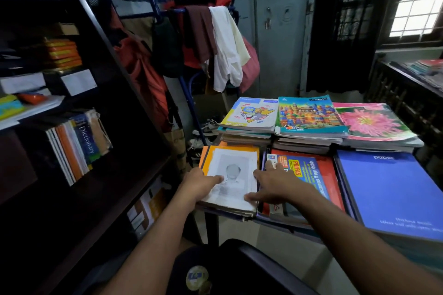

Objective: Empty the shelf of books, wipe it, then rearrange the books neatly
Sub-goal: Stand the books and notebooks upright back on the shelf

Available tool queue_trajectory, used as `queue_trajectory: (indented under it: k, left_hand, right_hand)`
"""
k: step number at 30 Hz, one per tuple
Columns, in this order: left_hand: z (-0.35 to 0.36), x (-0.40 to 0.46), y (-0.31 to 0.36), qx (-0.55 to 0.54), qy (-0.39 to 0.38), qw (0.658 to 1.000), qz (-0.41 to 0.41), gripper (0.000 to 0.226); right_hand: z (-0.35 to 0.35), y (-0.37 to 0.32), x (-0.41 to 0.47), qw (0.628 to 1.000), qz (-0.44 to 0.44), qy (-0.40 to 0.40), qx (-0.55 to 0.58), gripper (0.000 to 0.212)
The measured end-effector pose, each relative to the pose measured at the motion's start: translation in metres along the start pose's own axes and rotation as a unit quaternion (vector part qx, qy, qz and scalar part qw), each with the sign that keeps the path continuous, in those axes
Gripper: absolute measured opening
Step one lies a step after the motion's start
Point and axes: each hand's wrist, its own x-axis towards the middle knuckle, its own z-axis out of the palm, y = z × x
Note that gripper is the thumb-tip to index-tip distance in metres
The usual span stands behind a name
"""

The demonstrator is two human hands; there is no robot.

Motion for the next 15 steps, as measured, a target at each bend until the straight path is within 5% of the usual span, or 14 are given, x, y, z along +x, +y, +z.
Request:
queue_trajectory:
  k: [7,15]
  left_hand:
    - [0.005,-0.005,-0.005,0.023,0.022,0.999,-0.019,0.03]
    - [-0.008,-0.018,-0.016,-0.167,-0.023,0.986,-0.012,0.036]
  right_hand:
    - [-0.001,-0.003,-0.001,0.999,-0.053,0.004,-0.002,0.079]
    - [0.001,-0.023,0.004,0.992,-0.114,-0.01,0.05,0.059]
